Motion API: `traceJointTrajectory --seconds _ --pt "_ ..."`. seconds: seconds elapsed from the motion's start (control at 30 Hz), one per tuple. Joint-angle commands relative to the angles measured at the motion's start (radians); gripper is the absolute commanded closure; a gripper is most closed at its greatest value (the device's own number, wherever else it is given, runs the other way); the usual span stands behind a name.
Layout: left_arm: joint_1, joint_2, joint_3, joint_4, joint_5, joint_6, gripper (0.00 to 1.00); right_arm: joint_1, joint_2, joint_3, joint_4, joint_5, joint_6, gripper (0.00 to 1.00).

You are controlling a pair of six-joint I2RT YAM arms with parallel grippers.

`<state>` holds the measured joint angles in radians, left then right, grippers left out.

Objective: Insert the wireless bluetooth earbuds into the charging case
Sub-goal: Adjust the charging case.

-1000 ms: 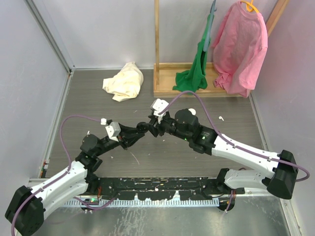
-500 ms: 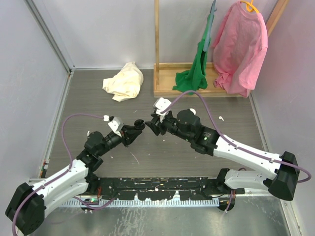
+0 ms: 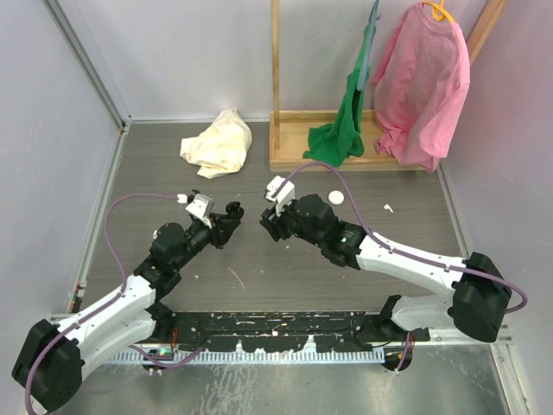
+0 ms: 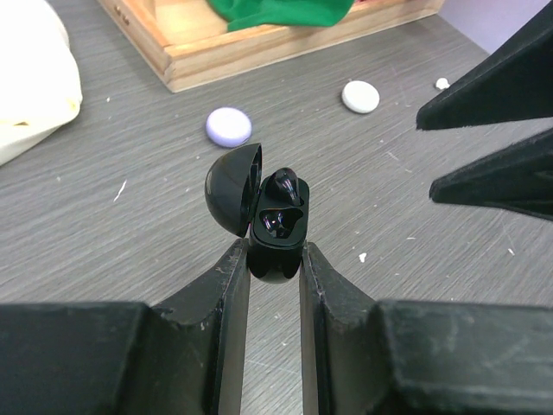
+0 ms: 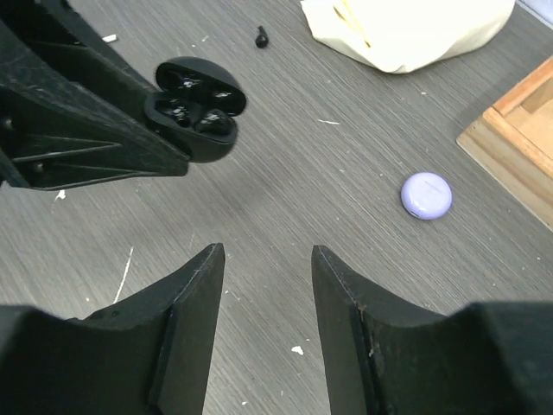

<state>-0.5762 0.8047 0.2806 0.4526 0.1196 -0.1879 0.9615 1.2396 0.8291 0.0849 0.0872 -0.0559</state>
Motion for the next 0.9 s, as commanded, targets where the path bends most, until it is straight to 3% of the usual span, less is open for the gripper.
traceJointTrajectory --seconds 0.0,0.27,0.57,0.87 --pt "0.031 0.008 0.047 0.009 -0.009 -0.035 1.00 -0.050 0.008 -0.008 0.111 -0.032 0.057 0.49" --pt "0.076 0.033 0.051 0.013 0.022 -0.077 1.00 -0.160 0.014 -0.080 0.230 -0.187 0.126 0.49" --pt "0.137 0.046 0.063 0.006 0.043 -0.135 1.00 -0.182 0.163 -0.063 0.330 -0.246 0.126 0.48" --pt "0.141 0.083 0.084 0.122 0.305 -0.157 1.00 -0.253 0.116 -0.221 0.614 -0.529 0.147 0.46"
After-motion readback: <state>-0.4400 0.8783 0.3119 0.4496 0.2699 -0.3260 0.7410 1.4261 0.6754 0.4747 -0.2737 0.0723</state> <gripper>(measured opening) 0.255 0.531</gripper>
